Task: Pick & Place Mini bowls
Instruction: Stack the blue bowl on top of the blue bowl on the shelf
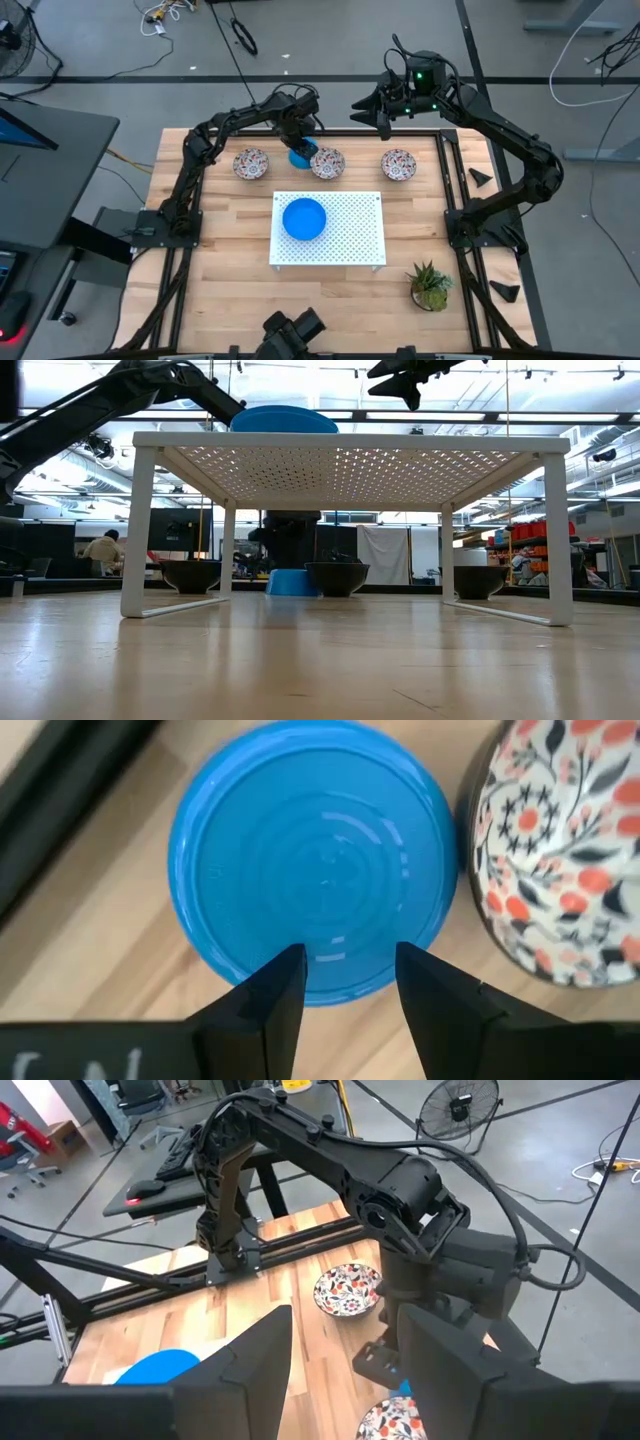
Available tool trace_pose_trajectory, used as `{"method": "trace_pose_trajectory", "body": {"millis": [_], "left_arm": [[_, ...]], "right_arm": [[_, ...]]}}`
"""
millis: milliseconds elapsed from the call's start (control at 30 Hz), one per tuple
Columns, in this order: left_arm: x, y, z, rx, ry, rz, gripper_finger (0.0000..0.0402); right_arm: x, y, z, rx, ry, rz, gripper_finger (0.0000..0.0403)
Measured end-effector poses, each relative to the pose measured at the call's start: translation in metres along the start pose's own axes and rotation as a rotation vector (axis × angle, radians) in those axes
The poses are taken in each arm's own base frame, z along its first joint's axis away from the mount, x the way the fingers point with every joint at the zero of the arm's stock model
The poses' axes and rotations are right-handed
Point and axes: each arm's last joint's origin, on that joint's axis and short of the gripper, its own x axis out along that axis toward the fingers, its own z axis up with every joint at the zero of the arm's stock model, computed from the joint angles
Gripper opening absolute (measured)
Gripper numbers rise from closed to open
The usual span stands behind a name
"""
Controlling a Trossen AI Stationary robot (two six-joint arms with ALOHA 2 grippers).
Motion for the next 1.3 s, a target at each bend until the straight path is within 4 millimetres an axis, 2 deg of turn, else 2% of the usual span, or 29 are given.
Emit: {"method": "trace_pose_trajectory", "body": {"millis": [800,967,1100,1300], "left_arm": [[0.002,-0.019,0.028,0.072,-0.285,-0.141,0.0165],[0.002,-0.016,0.024,0.028,-0.242,-0.143,0.0165],[0.002,-0.006,0.016,-0.081,-0.146,-0.144,0.0165],[-0.005,0.009,0.008,-0.092,-0.064,-0.203,0.0165]], "right_arm": [[0.000,0.000,0.000,0.016,0.000,0.000,0.0185],[0.000,-0.001,0.000,0.078,-0.001,-0.033,0.0185],[-0.001,-0.007,-0.005,0.173,0.029,-0.210,0.0185],[0.017,-0.039,-0.023,0.284,0.150,-0.326,0.0185]]}}
